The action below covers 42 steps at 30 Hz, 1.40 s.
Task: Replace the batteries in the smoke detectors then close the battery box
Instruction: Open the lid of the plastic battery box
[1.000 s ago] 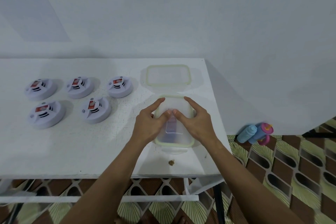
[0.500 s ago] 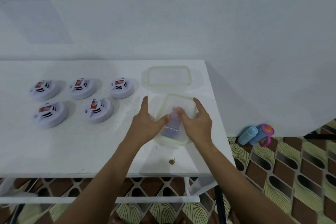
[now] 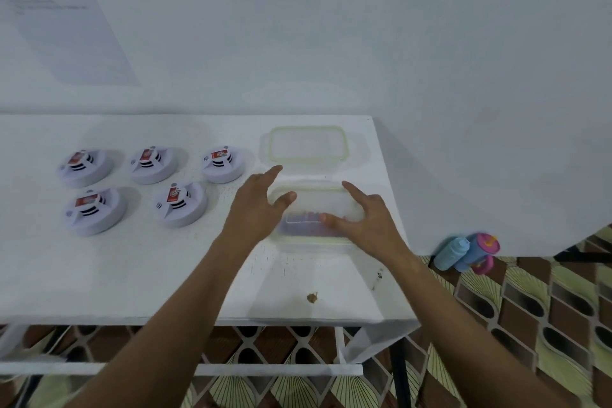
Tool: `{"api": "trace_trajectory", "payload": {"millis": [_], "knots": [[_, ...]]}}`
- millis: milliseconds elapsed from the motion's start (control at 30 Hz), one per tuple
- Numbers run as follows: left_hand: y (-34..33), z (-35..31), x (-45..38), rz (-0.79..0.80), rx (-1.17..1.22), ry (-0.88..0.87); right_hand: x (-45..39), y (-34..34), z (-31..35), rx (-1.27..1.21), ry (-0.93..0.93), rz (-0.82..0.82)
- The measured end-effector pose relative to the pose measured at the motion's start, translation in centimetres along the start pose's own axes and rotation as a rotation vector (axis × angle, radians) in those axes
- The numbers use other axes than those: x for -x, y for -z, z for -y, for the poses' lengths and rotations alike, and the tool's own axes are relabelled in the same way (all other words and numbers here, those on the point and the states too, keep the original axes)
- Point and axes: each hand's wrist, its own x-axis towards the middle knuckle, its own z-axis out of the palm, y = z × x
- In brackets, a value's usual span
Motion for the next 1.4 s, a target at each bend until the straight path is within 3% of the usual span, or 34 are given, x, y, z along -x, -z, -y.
{"api": "trace_trajectory", "payload": {"millis": [133, 500, 667, 967, 1200, 1300, 1400], "knots": [[-1.6, 0.4, 2.9, -0.032, 0.094, 0.118, 1.1, -1.0, -0.5, -0.053, -0.004, -0.174], [0.9, -2.4, 3.1, -0.169, 0.076, 0.123, 1.2, 1.7, 2.6, 0.03, 0.074, -0.106], [3.3, -4.6, -3.5, -0.219, 0.019, 0.049, -4.9, 3.4, 6.5, 0.042, 0.161, -0.135], [1.6, -3.2, -14.9, -0.028, -0.057, 0.133, -16.6, 2.3, 5.8, 0.091, 0.036, -0.083], [0.8, -1.2, -13.9, 0.002, 0.001, 0.149, -15.4, 1.6, 4.0, 0.034, -0.076, -0.014], [1.7, -1.2, -12.4, 0.07, -0.092, 0.168, -13.3, 1.9, 4.0, 0.096, -0.102, 0.029], [2.6, -2.7, -12.7, 0.026, -0.198, 0.097, -13.2, 3.1, 5.5, 0.198, -0.101, 0.006]]}}
